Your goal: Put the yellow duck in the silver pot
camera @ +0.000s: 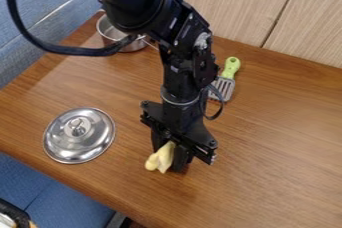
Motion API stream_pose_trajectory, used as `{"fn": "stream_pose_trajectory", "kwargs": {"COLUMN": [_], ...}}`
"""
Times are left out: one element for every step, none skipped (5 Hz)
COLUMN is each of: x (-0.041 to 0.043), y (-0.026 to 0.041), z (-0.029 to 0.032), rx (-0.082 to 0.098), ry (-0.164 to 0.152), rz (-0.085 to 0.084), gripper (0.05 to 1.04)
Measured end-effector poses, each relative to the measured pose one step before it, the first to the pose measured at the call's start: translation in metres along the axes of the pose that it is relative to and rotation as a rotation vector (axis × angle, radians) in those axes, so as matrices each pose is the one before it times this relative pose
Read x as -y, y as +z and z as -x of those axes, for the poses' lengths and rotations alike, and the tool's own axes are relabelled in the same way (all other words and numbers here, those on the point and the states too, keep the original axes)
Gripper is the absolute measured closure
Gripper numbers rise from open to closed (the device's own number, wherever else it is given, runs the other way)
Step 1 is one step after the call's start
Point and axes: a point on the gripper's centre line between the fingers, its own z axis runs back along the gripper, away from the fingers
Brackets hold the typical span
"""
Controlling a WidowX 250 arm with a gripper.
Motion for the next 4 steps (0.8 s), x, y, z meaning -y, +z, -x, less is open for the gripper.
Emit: {"fn": "stream_pose_trajectory", "kwargs": {"x": [-0.00036, -0.00187, -0.00763, -0.01476], "y": [0.00017, 0.00190, 0.01338, 0.02161], "z": [-0.00090, 0.00060, -0.00426, -0.01388], "rx": [0.0103, 0.0105, 0.0388, 0.0680], "ry": [-0.0001, 0.0017, 0.0420, 0.0826], "rz": [0.0047, 0.0001, -0.0016, -0.0156], "gripper": [0.872, 0.933, 0.950, 0.955]}}
